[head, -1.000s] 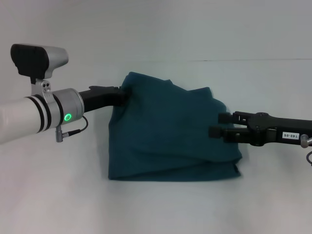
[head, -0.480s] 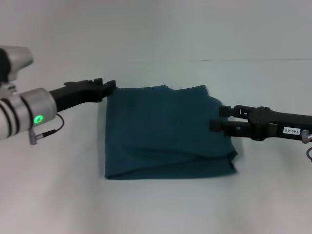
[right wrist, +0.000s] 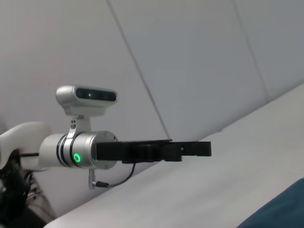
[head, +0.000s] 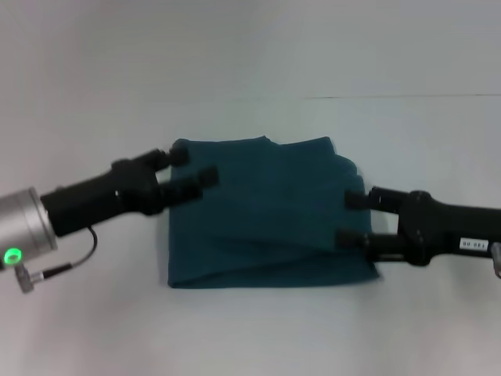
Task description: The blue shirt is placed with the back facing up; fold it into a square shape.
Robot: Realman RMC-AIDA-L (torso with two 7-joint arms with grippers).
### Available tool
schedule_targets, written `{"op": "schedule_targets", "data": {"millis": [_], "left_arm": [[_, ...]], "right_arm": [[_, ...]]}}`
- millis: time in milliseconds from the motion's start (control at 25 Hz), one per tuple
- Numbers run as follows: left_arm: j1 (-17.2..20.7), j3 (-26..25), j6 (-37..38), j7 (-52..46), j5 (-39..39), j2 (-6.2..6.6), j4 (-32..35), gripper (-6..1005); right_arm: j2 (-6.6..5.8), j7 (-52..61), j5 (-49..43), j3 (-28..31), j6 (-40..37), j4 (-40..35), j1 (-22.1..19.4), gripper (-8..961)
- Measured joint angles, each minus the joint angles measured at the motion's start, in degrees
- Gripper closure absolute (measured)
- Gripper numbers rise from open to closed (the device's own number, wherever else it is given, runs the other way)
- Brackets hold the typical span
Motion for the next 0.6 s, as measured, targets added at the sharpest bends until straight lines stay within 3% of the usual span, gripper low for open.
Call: {"op": "schedule_targets", "data": {"millis": [40, 240, 360, 600], "left_arm": [[0.32, -0.05, 1.55, 1.24, 0.14, 0.01, -0.48, 269], [1.63, 0.24, 8.29, 10.25, 2.17, -0.01, -2.98, 91], [1.73, -0.04, 9.22, 13.29, 3.96, -0.02, -4.83, 93], [1.84, -0.18, 9.94, 15.25, 8.18, 0.04, -6.0, 95]], "right_arm": [[0.03, -0.65, -0.46, -0.07, -0.25, 0.15, -0.21, 34], [0.75, -2.42, -1.12, -0.3, -0.07, 0.45, -1.02, 36], [1.46, -2.8, -1.19, -1.64, -0.05, 0.23, -0.89, 38], [1.59, -2.45, -1.25, -7.22, -0.23, -0.27, -0.46, 39]]}}
